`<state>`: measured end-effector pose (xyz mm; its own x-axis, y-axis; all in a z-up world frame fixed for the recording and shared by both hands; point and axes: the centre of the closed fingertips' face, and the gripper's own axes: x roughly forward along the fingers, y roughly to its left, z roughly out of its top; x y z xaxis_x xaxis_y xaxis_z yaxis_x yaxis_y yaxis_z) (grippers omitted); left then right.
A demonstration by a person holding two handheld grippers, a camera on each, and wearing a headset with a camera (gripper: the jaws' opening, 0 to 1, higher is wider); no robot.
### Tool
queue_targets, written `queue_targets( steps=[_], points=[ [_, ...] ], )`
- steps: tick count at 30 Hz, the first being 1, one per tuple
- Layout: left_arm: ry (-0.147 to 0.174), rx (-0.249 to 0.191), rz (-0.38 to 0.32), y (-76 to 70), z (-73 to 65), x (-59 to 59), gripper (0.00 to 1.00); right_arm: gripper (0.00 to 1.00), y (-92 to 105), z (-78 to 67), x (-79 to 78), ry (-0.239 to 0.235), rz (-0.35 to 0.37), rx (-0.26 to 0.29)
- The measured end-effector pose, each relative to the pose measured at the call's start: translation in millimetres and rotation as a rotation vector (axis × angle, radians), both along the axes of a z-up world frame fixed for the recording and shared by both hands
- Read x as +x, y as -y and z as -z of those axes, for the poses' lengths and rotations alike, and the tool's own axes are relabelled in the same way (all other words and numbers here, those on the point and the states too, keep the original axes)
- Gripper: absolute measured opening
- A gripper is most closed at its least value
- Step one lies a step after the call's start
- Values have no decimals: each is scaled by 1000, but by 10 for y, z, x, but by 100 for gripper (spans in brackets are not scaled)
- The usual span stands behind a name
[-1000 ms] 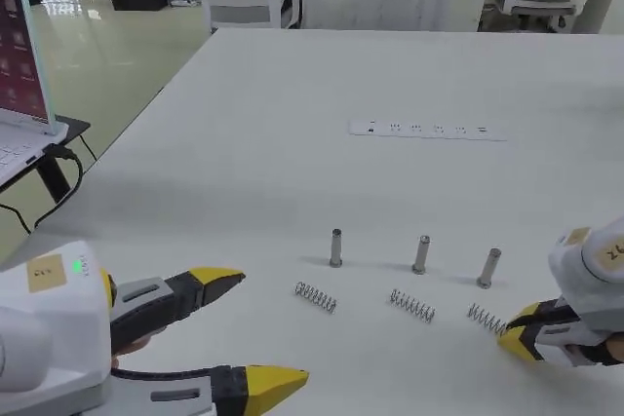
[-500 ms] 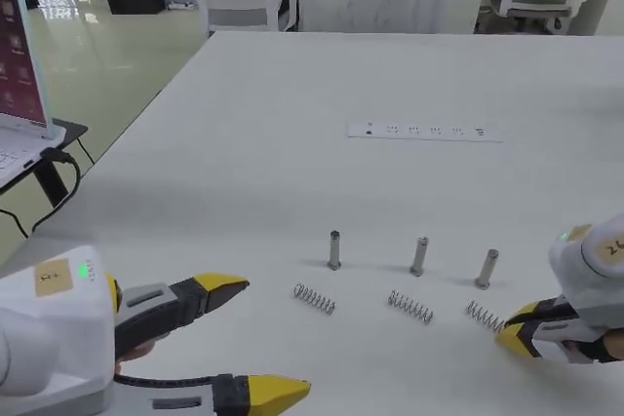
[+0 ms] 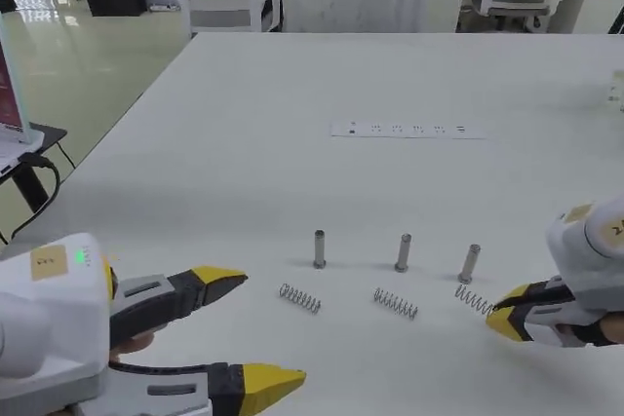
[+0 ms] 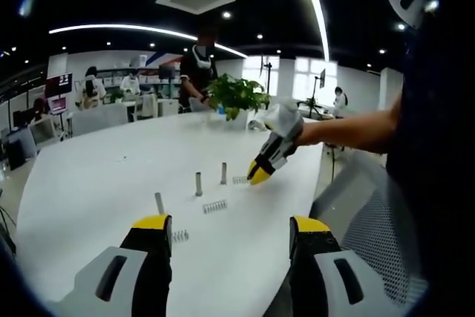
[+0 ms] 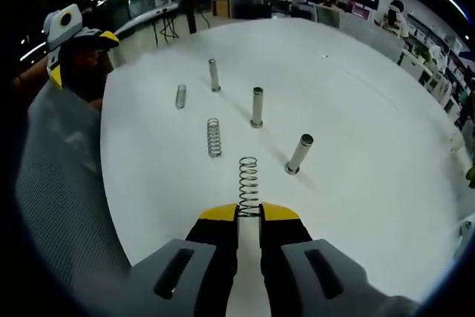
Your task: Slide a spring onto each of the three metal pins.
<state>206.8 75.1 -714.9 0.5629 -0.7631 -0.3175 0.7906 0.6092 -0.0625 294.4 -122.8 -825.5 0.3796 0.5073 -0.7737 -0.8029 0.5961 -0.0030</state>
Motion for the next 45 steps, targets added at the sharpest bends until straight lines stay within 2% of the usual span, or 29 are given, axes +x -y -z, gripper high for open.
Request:
queue_targets(
  steps=[6, 11, 17, 22, 26, 37, 45],
  points=[
    [24, 27, 67, 177, -57, 93, 59, 8, -44, -165, -7, 20, -23, 4],
    [39, 39, 107, 283, -87, 223, 58, 8, -151, -304, -26, 33, -61, 3],
    [26, 20, 125, 346, -85, 376, 57, 8, -294, -417, -64, 44, -108, 0],
    [34, 37, 152, 447, -100, 478, 57, 8, -421, -513, -71, 56, -156, 1],
    [37, 27, 164, 532, -117, 553, 56, 8, -544, -609, -91, 69, -194, 13],
    [19, -10, 171, 690, -31, 553, 53, 8, -769, -714, -209, 79, -292, 6],
    [-2, -8, 180, 684, 113, 513, 48, 8, -910, -749, -344, 67, -380, 6]
  ],
)
